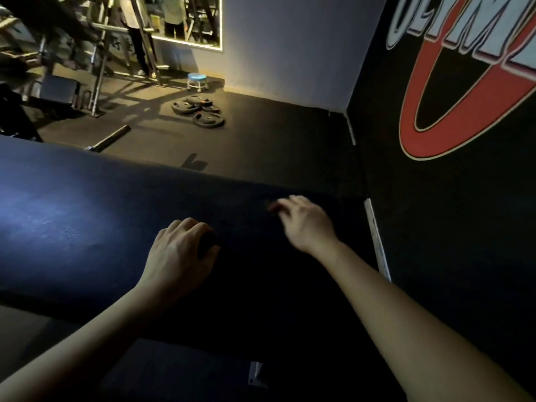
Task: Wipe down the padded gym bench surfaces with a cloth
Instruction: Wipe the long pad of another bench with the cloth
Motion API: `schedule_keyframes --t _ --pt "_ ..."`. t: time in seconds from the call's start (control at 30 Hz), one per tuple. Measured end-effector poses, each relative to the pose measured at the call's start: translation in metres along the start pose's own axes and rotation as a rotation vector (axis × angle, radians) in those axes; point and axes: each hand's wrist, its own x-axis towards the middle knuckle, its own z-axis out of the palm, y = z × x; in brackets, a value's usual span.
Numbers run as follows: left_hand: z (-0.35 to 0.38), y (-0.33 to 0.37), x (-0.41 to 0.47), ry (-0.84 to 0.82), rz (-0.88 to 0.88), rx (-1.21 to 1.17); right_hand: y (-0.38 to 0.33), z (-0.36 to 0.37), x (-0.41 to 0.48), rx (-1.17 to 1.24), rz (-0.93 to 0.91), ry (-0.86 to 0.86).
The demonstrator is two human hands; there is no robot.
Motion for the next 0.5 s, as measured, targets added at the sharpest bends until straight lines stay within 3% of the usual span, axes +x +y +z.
schedule_keyframes --t 0.07,0.13,0.2,0.3,0.37,0.43,0.5 --pt "0.002 0.002 -0.003 0.005 0.008 0.008 0.043 -0.017 0.002 0.055 0.245 0.012" --pt "0.002 0.004 -0.006 0.02 0.004 0.003 0.043 -0.02 0.001 0.127 0.336 0.008" --pt "0.004 0.008 -0.006 0.025 -0.002 -0.005 0.009 -0.014 -0.012 0.128 0.244 0.025" --pt "0.005 0.014 -0.005 0.012 0.005 -0.012 -0.049 -0.011 -0.058 0.098 -0.098 -0.085" --pt "0.005 0.016 -0.004 0.006 -0.001 -0.014 -0.051 -0.013 -0.08 0.095 -0.219 -0.129" --pt "0.005 0.019 -0.008 0.012 -0.012 -0.019 -0.02 -0.014 -0.068 0.038 -0.167 -0.072" --pt "0.005 0.021 -0.012 0.022 -0.021 -0.011 0.018 -0.015 -0.032 -0.02 0.021 0.004"
